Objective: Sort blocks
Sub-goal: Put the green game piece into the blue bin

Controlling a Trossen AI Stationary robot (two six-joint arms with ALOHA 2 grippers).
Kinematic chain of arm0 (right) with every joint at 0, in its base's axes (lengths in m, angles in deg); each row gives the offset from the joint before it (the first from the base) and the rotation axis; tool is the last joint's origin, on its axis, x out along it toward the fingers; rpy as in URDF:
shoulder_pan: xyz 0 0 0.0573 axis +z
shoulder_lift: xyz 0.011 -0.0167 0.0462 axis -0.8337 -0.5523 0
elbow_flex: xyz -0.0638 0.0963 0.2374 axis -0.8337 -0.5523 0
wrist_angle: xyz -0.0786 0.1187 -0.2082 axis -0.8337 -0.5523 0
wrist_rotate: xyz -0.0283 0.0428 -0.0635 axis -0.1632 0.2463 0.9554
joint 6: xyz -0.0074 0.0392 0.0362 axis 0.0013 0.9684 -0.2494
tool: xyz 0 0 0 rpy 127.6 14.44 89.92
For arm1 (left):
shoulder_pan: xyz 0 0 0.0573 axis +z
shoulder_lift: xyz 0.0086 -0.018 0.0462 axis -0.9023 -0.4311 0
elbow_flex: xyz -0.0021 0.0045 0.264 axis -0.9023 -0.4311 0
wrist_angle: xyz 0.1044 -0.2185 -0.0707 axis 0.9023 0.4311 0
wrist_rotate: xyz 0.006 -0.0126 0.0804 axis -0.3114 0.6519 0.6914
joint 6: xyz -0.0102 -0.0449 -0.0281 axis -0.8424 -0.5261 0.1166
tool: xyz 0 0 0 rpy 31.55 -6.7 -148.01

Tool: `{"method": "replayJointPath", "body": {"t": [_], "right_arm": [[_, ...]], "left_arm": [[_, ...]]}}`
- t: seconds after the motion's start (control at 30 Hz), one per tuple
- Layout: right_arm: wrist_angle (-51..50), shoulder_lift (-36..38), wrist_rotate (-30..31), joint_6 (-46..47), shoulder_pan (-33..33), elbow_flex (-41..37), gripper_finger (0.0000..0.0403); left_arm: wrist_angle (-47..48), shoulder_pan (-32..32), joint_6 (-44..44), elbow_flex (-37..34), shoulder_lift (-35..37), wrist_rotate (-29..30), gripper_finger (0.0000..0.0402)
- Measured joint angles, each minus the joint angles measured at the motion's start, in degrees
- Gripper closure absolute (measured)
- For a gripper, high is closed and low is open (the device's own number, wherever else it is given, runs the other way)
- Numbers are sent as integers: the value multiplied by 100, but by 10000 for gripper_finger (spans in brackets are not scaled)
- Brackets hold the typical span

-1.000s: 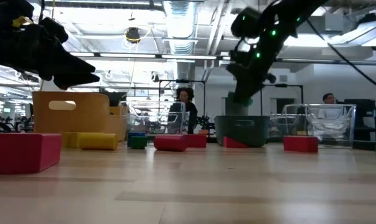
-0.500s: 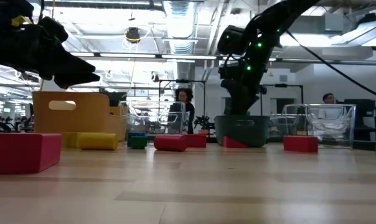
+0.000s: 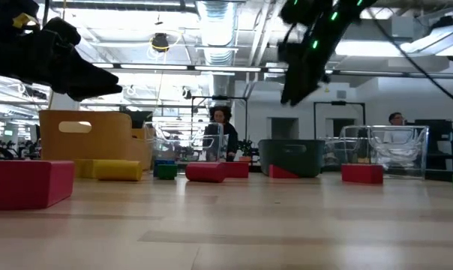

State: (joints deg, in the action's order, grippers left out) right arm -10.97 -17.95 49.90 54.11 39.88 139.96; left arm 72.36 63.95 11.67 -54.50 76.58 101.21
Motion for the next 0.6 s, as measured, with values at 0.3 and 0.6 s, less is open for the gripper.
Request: {"method": "replayJointPath", "body": {"t": [0.3, 0.6], "right_arm": [[-646, 338, 365, 889, 2340, 0, 171], [-1416, -177, 339, 2733, 4111, 2, 171]], "left_arm": [[132, -6, -499, 0, -2, -25, 153], [189, -19, -662, 0, -4, -93, 153]]}}
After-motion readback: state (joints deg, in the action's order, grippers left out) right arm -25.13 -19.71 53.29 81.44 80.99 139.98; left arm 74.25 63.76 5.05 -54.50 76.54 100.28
